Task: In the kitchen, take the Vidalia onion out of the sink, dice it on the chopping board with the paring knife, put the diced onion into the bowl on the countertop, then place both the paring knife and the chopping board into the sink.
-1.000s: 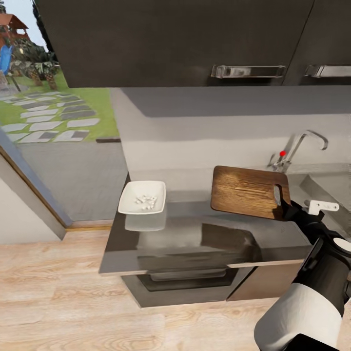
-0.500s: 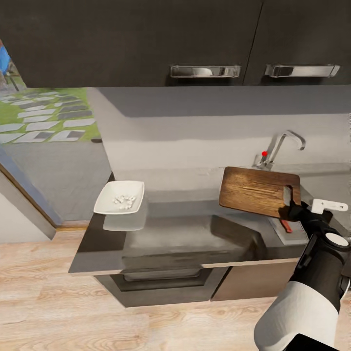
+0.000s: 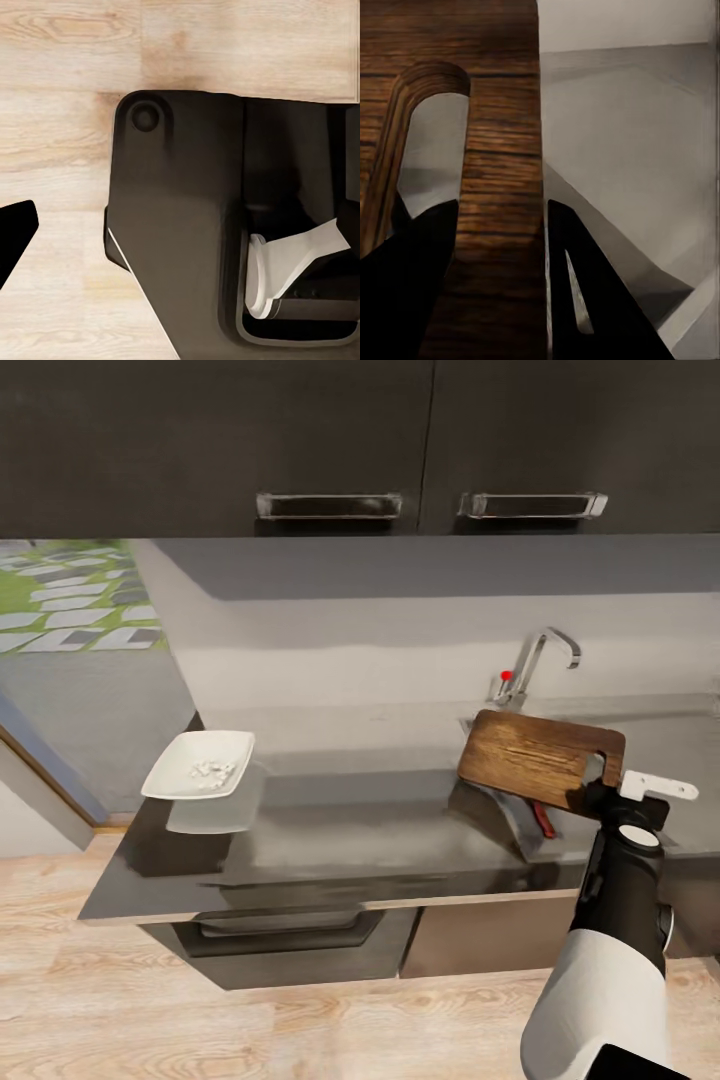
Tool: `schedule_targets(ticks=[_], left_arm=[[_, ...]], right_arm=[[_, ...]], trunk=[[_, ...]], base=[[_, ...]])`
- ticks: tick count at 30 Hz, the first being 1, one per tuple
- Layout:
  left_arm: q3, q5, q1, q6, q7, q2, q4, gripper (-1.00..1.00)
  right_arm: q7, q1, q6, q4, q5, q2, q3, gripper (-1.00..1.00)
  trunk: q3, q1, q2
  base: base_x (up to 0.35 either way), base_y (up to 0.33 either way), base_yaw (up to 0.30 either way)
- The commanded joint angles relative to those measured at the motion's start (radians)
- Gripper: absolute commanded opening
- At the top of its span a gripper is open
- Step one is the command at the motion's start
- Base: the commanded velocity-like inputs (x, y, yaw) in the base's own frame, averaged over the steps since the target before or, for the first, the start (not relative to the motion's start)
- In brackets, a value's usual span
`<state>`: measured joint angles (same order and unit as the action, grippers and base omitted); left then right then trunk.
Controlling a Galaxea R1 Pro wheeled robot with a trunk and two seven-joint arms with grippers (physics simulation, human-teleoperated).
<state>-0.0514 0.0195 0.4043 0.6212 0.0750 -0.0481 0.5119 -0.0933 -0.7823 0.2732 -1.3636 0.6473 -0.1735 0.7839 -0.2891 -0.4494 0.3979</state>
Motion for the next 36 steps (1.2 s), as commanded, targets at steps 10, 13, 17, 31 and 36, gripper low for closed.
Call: schedule_targets(ticks=[10, 13, 17, 31, 36], left_arm=[[-0.005, 0.002, 0.001, 0.000, 0.008, -0.001, 0.002, 1.00], [-0.005, 0.002, 0.001, 0.000, 0.008, -0.001, 0.002, 1.00], [-0.005, 0.002, 0.001, 0.000, 0.008, -0.001, 0.002, 1.00], [-0.005, 0.002, 0.001, 0.000, 0.008, -0.001, 0.003, 1.00], [-0.005, 0.002, 0.001, 0.000, 0.008, -0.001, 0.003, 1.00]], right_arm=[[0.621, -0.002, -0.025, 0.171, -0.391, -0.001, -0.222, -1.00], [0.746, -0.002, -0.052, 0.180, -0.527, -0.001, -0.249, -1.00], [0.818, -0.002, -0.060, 0.193, -0.566, -0.001, -0.260, -1.00], [0.917, -0.002, -0.081, 0.235, -0.729, -0.001, -0.309, -1.00], [0.960, -0.002, -0.077, 0.225, -0.735, -0.001, -0.308, -1.00]], trunk=[[-0.002, -0.001, 0.002], [-0.002, -0.001, 0.002], [-0.002, -0.001, 0.002], [-0.002, -0.001, 0.002], [-0.002, -0.001, 0.002]], base=[[0.000, -0.107, 0.000], [0.000, -0.001, 0.000], [0.000, 0.000, 0.000], [0.047, 0.000, 0.000], [0.295, -0.001, 0.000]])
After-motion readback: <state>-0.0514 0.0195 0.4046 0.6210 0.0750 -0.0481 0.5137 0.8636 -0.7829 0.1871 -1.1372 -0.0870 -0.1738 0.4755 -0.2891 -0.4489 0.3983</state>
